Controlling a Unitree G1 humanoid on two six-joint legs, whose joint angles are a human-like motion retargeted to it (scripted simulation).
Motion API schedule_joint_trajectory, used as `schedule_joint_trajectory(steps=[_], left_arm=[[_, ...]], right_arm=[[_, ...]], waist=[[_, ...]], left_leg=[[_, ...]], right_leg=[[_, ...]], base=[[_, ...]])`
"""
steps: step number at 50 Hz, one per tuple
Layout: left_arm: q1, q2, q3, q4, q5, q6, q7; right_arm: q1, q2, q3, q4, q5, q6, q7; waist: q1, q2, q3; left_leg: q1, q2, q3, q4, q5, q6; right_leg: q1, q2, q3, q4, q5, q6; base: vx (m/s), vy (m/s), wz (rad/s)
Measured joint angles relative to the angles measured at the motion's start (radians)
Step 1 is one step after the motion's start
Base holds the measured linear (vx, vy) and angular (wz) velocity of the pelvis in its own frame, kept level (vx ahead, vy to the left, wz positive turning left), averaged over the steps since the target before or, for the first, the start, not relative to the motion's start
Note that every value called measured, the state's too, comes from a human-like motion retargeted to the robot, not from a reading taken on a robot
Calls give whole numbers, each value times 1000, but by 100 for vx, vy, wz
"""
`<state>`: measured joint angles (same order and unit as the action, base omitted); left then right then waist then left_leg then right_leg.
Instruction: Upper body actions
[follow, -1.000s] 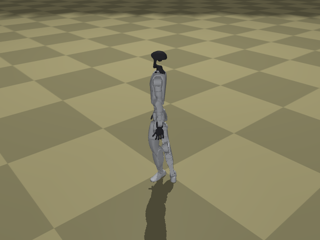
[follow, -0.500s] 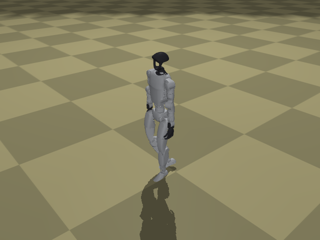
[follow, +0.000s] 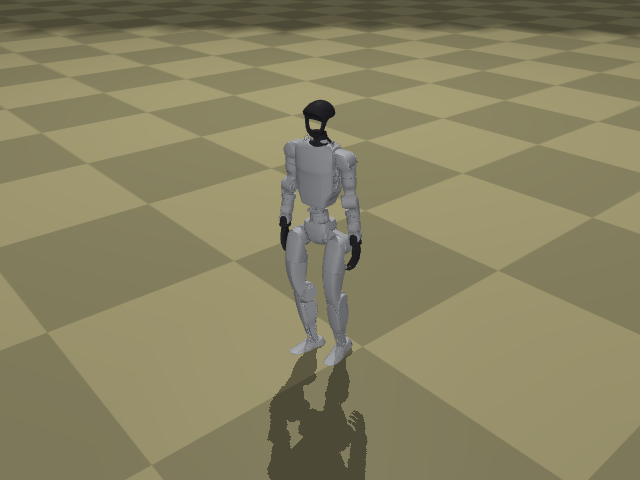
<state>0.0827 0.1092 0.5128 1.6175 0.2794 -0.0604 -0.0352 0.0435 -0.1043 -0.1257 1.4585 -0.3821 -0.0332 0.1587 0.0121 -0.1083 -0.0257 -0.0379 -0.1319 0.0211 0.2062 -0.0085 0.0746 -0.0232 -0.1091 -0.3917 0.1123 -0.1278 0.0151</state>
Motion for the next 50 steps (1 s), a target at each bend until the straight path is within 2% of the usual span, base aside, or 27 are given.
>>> schedule_joint_trajectory(steps=[5, 10, 11, 15, 18, 20, 22, 25, 29, 35, 37, 41, 45, 47, 50], left_arm=[[-22, -19, -17, -12, 3, -6, 9], [-38, -45, -7, -35, -7, -17, -3], [-42, -48, -10, -38, -8, -20, -6], [-68, -44, -38, -38, -17, -29, -28], [-77, -19, -69, -31, -1, -25, -62], [-77, 7, -101, -30, 19, -22, -78], [-75, 26, -123, -32, 50, -18, -75], [-62, 40, -137, -32, 96, -11, -55], [-45, 33, -123, -20, 76, -8, -71], [-33, 14, -108, -4, 87, -1, -59], [-32, 10, -107, -8, 102, -2, -58], [-35, 9, -113, -39, 102, -16, -65], [-45, 32, -117, -65, 105, -7, -80], [-47, 36, -100, -78, 124, 2, -65], [-46, 33, -97, -108, 111, -12, -39]], right_arm=[[8, 2, -12, -22, -7, -13, 20], [9, -12, 1, -14, -30, -13, 7], [6, -14, -2, -12, -28, -11, 8], [-19, -22, -2, -23, -15, -15, 17], [-39, -16, 32, -31, 13, -23, 7], [-49, -10, 55, -22, 39, -28, 1], [-54, -11, 66, -10, 51, -29, 14], [-49, -29, 70, 8, 30, -22, 44], [-44, -59, 57, 30, -9, -18, 11], [-62, -105, -8, 85, 25, 1, -13], [-80, -118, -29, 113, 56, 8, -19], [-116, -130, -53, 156, 133, 16, -38], [-129, -121, -57, 204, 172, 25, -42], [-121, -113, -56, 233, 182, 33, -44], [-85, -99, -61, 242, 189, 54, -47]], waist=[[33, -5, -18], [99, 15, -26], [100, 17, -23], [17, 26, -3], [-59, 42, 19], [-91, 54, 29], [-95, 62, 30], [-85, 68, 14], [-70, 78, -12], [-106, 128, -88], [-118, 140, -112], [-156, 149, -116], [-217, 137, -112], [-225, 90, -131], [-176, -27, -155]], left_leg=[[-15, -32, -72, 30, -8, 26], [-8, -83, -332, -42, 34, -34], [-6, -82, -339, -56, 43, -36], [-2, -47, -114, -99, 20, 46], [0, -19, -26, -117, 20, 45], [4, 10, 48, -125, 13, 45], [8, 30, 126, -135, 1, 46], [23, 51, 286, -152, -28, 46], [57, 70, 500, -167, -76, 29], [92, 95, 858, -178, -147, -37], [87, 100, 931, -167, -164, -66], [112, 114, 1058, -127, -181, -130], [154, 132, 1113, -50, -119, -130], [177, 134, 1157, 38, -34, -74], [156, 167, 1097, 296, 46, 105]], right_leg=[[-32, -4, 90, -4, 19, -1], [-86, 54, 280, -11, 67, -6], [-97, 62, 319, -10, 81, -6], [-144, 77, 374, 0, 118, -18], [-178, 92, 355, 14, 110, -70], [-191, 80, 243, 30, 61, -128], [-186, 50, 71, 37, 1, -137], [-148, 2, -281, 40, -87, -101], [-88, -12, -561, 63, -122, -58], [28, 12, -1007, 21, -106, 15], [23, 34, -1060, -13, -70, 22], [-28, 43, -932, -20, -13, -12], [-54, 23, -739, -6, -20, -28], [-60, -22, -654, -7, -15, -27], [-74, -129, -509, 17, -19, -22]], base=[[-2, 2, -89], [-3, 8, -191], [-9, 8, -186], [-22, 4, -132], [-31, 1, -190], [-34, -1, -250], [-33, 0, -274], [-25, -1, -332], [-23, -5, -332], [-26, -11, -308], [-24, -22, -277], [-16, -16, -261], [-4, -23, -171], [8, -21, -182], [20, -17, -231]])
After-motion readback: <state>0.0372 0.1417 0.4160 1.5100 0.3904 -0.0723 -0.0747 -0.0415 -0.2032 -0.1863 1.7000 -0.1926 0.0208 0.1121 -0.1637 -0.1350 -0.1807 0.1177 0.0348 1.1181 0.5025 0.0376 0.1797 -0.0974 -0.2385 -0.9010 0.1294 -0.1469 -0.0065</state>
